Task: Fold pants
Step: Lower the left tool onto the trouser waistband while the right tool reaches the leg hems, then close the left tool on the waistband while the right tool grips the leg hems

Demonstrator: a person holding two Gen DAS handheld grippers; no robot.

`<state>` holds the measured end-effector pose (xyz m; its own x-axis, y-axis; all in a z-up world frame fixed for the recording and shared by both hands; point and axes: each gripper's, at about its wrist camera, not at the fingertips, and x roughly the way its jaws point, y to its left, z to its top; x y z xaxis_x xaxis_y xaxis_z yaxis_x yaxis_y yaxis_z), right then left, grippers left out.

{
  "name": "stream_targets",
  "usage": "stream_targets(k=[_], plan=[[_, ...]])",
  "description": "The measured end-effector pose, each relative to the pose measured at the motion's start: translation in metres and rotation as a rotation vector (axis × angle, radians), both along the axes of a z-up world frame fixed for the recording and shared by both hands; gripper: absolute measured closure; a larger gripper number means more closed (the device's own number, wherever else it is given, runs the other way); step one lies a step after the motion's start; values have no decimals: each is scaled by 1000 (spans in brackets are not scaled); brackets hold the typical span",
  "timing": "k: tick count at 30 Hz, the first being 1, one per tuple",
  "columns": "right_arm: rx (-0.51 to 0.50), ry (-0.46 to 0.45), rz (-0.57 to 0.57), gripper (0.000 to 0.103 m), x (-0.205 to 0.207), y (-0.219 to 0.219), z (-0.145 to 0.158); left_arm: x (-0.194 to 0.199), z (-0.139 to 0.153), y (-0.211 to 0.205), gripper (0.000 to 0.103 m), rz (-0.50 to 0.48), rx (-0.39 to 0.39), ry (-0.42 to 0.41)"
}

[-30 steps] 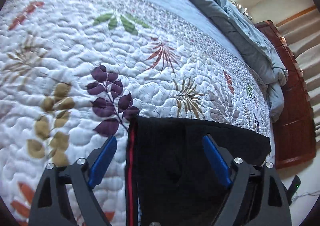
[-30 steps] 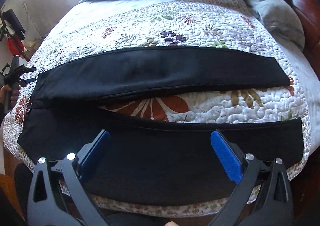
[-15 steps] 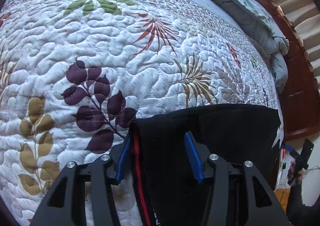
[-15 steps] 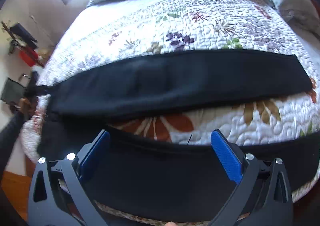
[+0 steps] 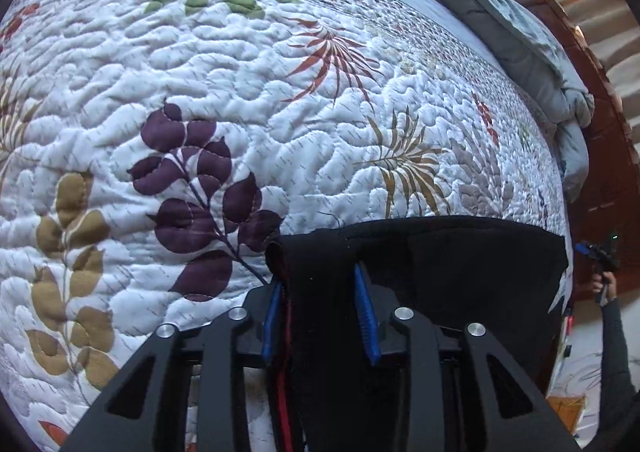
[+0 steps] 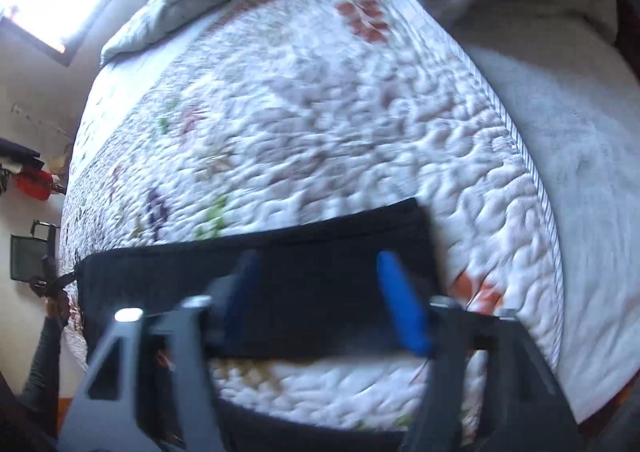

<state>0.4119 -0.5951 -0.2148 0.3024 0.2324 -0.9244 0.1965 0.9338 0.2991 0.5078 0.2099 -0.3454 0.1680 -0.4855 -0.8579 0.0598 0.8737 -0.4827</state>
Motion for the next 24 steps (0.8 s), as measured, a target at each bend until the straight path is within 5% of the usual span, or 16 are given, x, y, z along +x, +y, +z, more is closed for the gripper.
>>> stream_targets(k=[9, 15, 22, 24], plan=[[99, 57, 64, 22, 22, -49, -60, 0, 0, -17, 42, 20, 15, -14], [211, 38, 139, 25, 18, -52, -65, -4, 2, -12, 72, 29, 15, -15], [254, 45, 156, 38, 21, -57, -64, -1, -1, -11, 72, 65, 25, -1], [247, 52, 159, 54, 21, -58, -62, -3, 1, -11, 72, 67, 30, -4]])
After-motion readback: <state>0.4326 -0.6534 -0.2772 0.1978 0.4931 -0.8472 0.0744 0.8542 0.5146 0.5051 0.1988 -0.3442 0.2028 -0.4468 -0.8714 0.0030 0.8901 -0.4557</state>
